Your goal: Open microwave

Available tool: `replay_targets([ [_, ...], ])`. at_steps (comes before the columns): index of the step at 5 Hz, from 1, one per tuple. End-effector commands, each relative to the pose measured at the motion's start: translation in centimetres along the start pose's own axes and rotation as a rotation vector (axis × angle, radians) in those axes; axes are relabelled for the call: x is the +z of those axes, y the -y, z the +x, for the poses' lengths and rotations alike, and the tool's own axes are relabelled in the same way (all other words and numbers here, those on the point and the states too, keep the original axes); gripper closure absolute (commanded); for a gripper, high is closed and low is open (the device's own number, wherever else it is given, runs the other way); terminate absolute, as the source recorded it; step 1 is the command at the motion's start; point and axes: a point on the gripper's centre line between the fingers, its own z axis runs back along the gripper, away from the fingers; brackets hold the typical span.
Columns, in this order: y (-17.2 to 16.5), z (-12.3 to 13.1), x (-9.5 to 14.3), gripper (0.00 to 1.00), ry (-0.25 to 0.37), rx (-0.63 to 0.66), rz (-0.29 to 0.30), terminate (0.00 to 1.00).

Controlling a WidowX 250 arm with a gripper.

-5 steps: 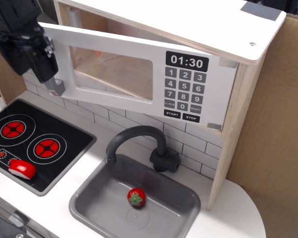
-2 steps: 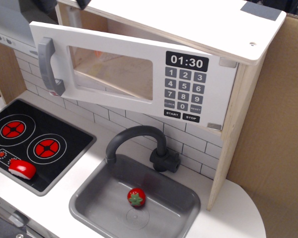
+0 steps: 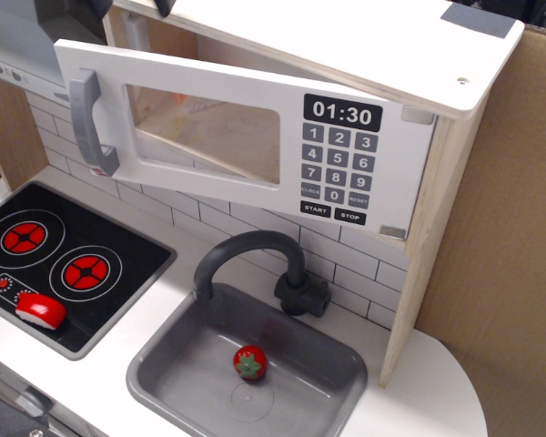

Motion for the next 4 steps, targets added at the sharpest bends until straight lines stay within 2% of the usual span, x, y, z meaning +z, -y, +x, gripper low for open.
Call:
replay_targets([
  [1, -1.9, -1.6, 1.6, 0.00, 0.041, -0.098, 0.001, 0.00],
  [2, -1.9, -1.8, -0.1, 0.00, 0.043, -0.088, 0.074, 0.00],
  [3, -1.1, -3.2, -1.3, 0.00, -0.019, -0.105, 0.110, 0.00],
  [4, 0.8, -5.0, -1.1, 0.00, -0.125, -0.131, 0.088, 0.00],
])
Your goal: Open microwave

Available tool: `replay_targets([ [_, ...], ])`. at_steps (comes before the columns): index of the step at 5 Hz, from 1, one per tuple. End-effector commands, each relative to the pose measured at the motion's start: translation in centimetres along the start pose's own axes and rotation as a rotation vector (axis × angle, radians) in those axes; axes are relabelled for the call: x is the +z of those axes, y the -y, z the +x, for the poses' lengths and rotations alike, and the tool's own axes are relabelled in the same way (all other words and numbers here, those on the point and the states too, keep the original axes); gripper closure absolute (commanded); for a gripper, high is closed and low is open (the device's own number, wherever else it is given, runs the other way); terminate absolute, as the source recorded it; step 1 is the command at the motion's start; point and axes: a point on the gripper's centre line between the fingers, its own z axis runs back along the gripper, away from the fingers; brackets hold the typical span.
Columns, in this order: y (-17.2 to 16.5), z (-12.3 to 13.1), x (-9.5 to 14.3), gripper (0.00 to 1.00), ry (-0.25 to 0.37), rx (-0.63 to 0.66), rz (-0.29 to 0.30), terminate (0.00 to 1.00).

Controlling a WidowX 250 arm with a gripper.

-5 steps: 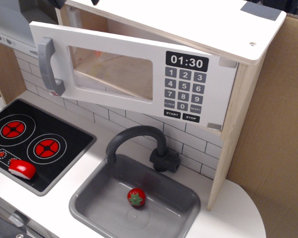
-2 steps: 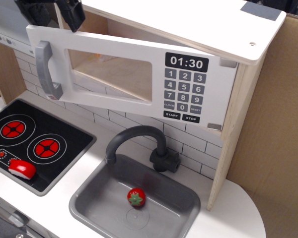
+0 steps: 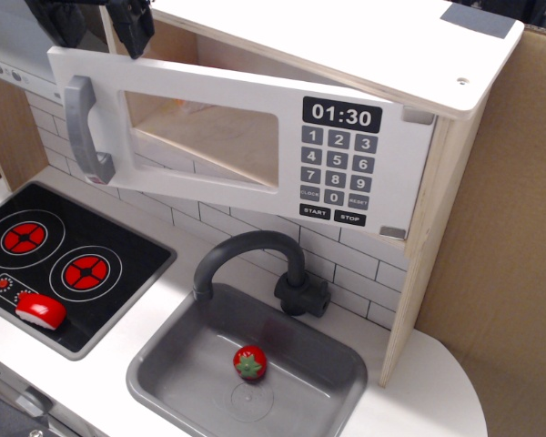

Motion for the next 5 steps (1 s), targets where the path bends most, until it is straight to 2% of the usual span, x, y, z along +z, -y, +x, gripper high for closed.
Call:
replay_targets([
  [1, 3.1, -2.8, 1.7, 0.00, -0.251, -0.026, -0.049, 0.00],
  [2, 4.7, -3.6, 2.3, 0.00, -0.317, -0.023, -0.089, 0.00],
  [3, 7.0, -4.4, 1.6, 0.00, -0.384, -0.062, -0.097, 0.00],
  [4, 8.8, -4.5, 0.9, 0.00, -0.406, -0.068, -0.114, 0.00],
  [5, 8.4, -3.3, 2.4, 0.00, -0.319, -0.048, -0.139, 1.00],
])
